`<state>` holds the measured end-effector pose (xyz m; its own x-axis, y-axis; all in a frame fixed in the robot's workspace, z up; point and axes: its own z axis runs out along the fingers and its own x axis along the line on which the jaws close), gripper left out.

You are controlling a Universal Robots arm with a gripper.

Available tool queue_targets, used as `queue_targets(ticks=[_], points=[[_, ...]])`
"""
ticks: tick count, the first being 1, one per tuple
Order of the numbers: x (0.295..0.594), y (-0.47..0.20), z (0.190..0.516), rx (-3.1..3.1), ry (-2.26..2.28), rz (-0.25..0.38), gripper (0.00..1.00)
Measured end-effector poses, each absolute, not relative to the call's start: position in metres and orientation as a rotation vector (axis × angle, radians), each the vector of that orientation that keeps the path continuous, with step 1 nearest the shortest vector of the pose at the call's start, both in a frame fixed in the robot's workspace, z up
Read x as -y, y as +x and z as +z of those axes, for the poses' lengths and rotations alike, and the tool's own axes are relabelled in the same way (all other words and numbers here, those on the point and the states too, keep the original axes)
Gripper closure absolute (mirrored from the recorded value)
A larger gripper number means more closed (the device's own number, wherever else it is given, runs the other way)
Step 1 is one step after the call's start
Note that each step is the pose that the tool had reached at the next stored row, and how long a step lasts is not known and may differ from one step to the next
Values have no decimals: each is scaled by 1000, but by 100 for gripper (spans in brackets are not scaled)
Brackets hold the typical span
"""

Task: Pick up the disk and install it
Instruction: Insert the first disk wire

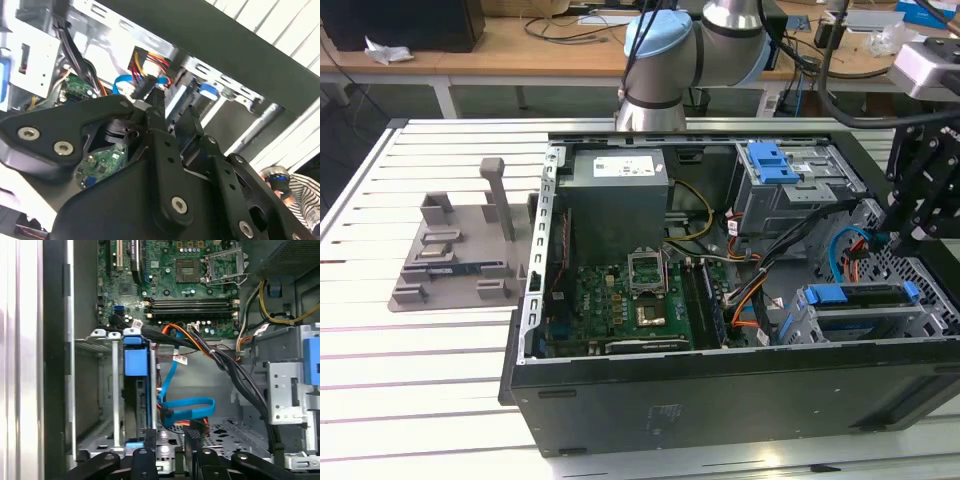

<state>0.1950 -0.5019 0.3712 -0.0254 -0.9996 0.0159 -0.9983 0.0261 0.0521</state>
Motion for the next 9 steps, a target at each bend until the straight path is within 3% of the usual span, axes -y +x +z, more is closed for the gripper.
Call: queue_targets(ticks=[3, 9], points=[[486, 195, 367, 2215, 2158, -39, 64], [484, 195, 360, 2205, 2146, -13, 64]])
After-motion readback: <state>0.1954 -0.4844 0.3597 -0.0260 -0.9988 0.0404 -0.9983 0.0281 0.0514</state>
